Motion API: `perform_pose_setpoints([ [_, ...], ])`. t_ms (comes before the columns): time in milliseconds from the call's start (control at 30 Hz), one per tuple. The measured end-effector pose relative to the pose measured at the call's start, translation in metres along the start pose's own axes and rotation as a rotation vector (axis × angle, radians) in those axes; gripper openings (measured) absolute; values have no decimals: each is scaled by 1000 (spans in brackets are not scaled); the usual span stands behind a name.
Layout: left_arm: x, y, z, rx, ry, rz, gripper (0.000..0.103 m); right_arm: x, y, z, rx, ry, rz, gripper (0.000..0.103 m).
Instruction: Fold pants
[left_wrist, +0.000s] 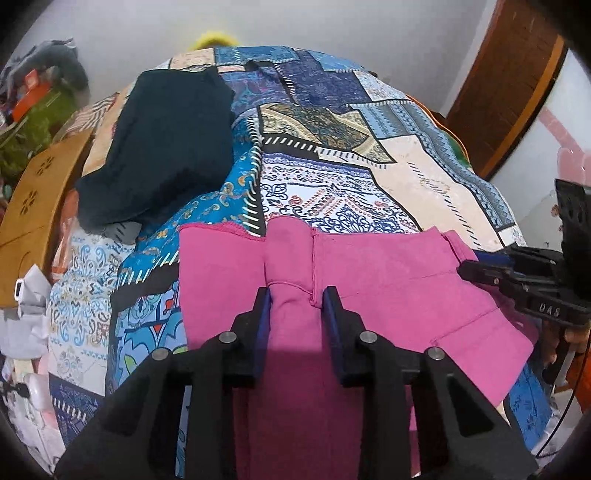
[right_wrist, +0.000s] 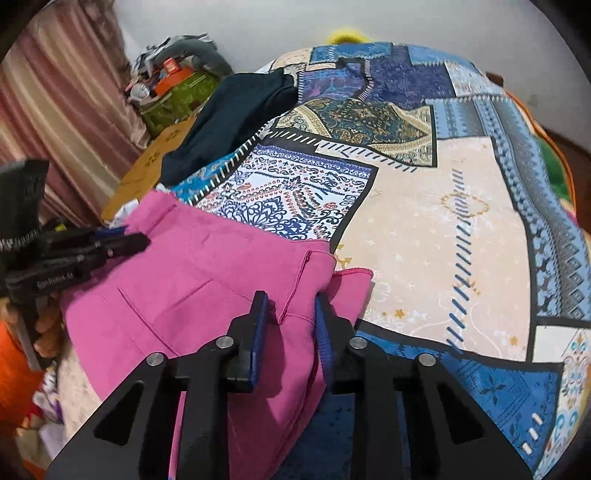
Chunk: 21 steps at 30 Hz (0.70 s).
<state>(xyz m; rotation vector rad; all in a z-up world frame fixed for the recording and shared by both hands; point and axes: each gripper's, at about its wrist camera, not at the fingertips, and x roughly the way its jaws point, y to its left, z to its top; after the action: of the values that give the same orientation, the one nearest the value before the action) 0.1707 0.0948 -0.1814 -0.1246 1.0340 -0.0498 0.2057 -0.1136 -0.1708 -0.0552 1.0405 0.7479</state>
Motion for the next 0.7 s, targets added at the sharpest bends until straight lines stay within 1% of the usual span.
perform_pose_setpoints([
  [67,1,-1,0,-13,3,20,30,1,4,-1,-28,0,-31,19],
  [133,2,-3,1,-15,9,43,30,3,5,1,-36,7,-43,19],
  [233,-3,-9,4,32,19,63,30,1,3,3,-30,11,-42,20],
  [267,-7,-10,5,48,18,68,33,-1,3,3,-26,11,-44,20],
  [333,-15,-9,5,66,9,81,41,-3,6,2,-33,10,-59,23],
  [400,-22,-7,4,75,-13,118,59,-5,10,1,-52,2,-85,23],
  [467,-22,-1,1,80,-10,164,66,-7,12,-2,-59,-6,-105,24],
  [500,-21,1,-1,77,-2,168,66,-8,12,-3,-58,-11,-113,24],
  [567,-15,8,-6,56,27,147,67,-11,11,-5,-55,-18,-122,31],
  [600,-14,11,-8,38,29,131,69,-12,11,-5,-55,-19,-127,33],
  [667,-13,17,-9,2,32,107,71,-16,10,-8,-50,-26,-148,46],
  [700,-11,19,-10,-11,38,94,73,-18,9,-10,-41,-26,-152,47],
])
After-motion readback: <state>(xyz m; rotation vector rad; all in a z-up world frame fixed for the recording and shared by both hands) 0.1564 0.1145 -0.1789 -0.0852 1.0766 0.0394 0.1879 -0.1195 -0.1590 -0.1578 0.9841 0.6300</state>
